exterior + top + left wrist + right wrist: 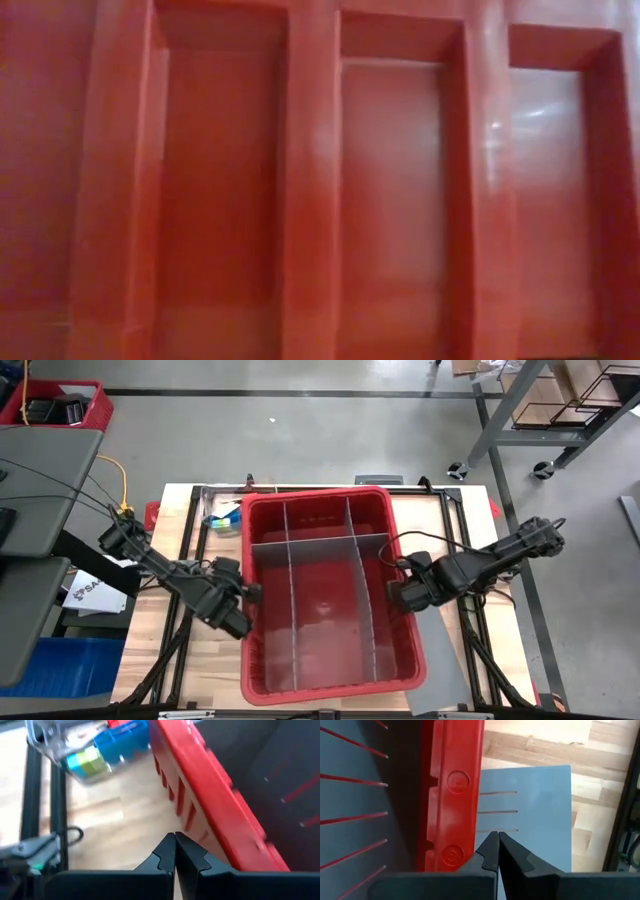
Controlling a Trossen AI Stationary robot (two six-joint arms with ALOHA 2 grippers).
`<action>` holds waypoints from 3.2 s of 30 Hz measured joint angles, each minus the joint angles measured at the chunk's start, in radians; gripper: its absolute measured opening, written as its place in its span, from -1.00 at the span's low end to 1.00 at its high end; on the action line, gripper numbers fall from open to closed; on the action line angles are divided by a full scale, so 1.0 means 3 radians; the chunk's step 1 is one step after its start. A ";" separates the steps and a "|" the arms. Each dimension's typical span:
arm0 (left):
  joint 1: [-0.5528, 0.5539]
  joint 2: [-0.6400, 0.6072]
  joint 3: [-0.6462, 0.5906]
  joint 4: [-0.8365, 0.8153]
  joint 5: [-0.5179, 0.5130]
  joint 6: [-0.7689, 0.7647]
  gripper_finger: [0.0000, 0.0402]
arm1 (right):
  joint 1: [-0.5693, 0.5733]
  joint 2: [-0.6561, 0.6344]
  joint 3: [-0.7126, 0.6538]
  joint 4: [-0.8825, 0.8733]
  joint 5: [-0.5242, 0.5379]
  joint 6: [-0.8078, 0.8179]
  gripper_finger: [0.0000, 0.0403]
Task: Sort blocks
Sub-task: Assemble the bin divider into the red bin
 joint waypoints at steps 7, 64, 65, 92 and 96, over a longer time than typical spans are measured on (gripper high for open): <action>0.0433 -0.0212 -0.0004 0.0057 -0.0204 0.0464 -1.00 | 0.0001 -0.0013 0.0000 -0.0002 0.0257 0.0079 -1.00; 0.3288 -0.0925 0.0089 0.1355 0.0277 0.3170 -1.00 | 0.0420 -0.0215 0.0629 0.0474 0.0728 -0.0976 -1.00; 0.3388 -0.0898 0.0089 0.1340 0.0394 0.3302 -1.00 | 0.0423 -0.0215 0.0629 0.0501 0.0726 -0.0976 -1.00; 0.3596 -0.0607 0.0690 0.2744 0.0856 0.4881 -1.00 | 0.1049 -0.0282 0.0629 0.1709 -0.0057 -0.1997 -1.00; 0.3381 -0.0829 0.0822 0.3336 0.1040 0.5116 -1.00 | 0.1334 0.0134 0.0629 0.1954 -0.0967 -0.1700 -1.00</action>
